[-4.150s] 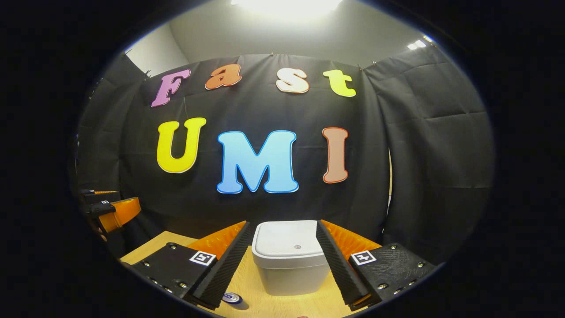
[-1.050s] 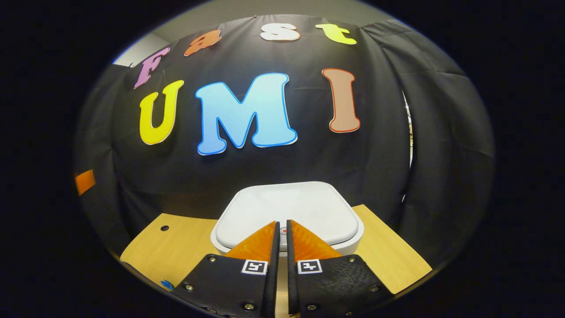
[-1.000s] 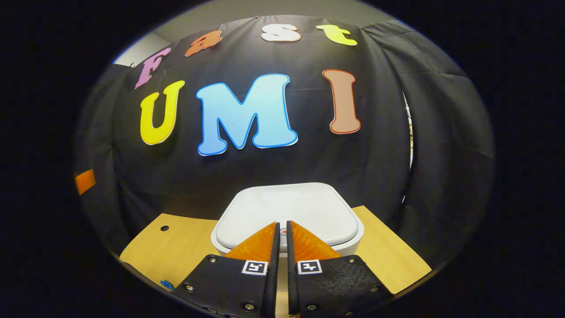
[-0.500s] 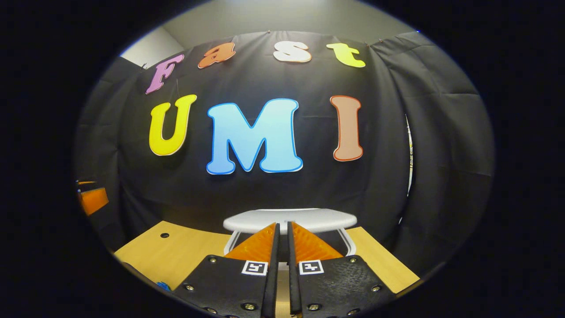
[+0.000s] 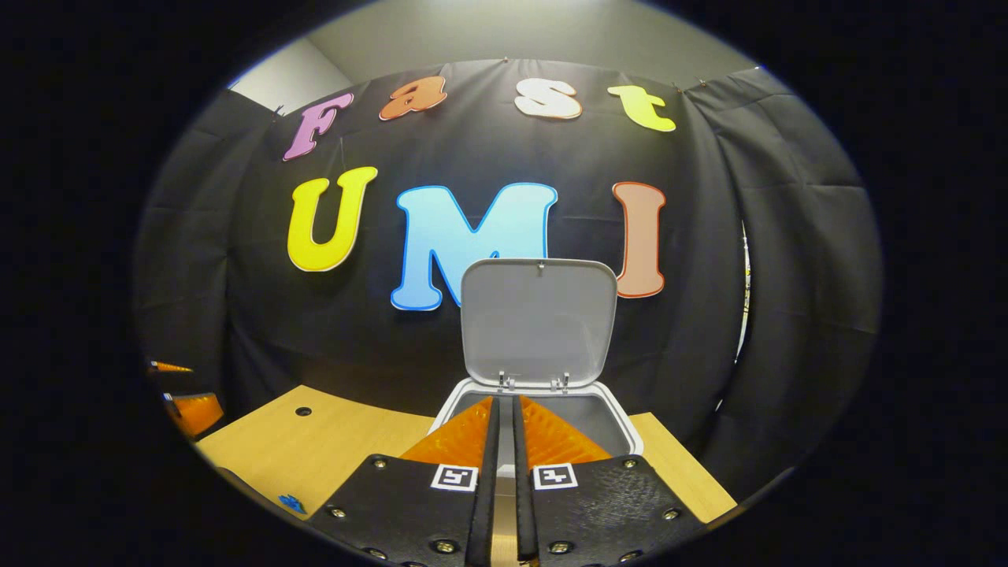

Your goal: Press the lid of the desktop garbage bin to open it, pick up the crumpled paper on the desktop and throw it into the bin, then pick up the pop can on the desktop and drop it into the bin, and finally close the garbage bin lid.

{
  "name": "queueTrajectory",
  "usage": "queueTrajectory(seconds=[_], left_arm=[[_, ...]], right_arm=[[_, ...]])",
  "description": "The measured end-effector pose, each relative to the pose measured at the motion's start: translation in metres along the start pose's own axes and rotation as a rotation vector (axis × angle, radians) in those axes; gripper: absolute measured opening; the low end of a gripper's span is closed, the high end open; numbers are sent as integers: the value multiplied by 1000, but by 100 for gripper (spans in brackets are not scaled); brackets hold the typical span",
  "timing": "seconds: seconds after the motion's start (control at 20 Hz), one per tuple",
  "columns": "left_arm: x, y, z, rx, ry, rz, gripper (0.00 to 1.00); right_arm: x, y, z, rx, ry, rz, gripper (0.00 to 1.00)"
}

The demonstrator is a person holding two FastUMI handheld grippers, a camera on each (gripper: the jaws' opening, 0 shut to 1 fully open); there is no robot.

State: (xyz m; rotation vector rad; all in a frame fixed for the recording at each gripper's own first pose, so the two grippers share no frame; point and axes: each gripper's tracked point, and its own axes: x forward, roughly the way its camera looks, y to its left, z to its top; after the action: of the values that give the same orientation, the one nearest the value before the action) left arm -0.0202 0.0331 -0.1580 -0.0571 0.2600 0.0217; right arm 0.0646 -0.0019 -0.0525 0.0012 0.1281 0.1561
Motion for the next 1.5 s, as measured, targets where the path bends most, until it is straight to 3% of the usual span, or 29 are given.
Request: queueTrajectory(seconds=[0.3,0.4,0.5,0.55,0.8,0.95,1.0,1.2,1.5], left_arm=[[5,12,-102,-36,143,8,96],[8,17,-136,-48,190,17,100],[14,22,-170,-58,227,22,96],[19,24,-185,-63,246,26,100],[41,33,-249,-100,355,40,97],[51,42,-294,-119,416,54,100],[57,43,-304,-124,431,56,97],[67,51,-350,-134,498,68,100],[68,59,-369,-132,542,78,97]], right_arm=[[-9,-4,11,26,2,-9,12],[-13,-7,9,26,13,-19,12],[-15,-10,6,17,31,-31,12],[-17,-12,4,13,43,-36,12],[-26,-14,-5,-2,86,-53,12],[-28,-15,-8,-4,102,-61,12],[-29,-16,-10,-5,107,-64,12],[-31,-19,-12,-9,121,-76,12],[-32,-23,-16,4,135,-94,12]])
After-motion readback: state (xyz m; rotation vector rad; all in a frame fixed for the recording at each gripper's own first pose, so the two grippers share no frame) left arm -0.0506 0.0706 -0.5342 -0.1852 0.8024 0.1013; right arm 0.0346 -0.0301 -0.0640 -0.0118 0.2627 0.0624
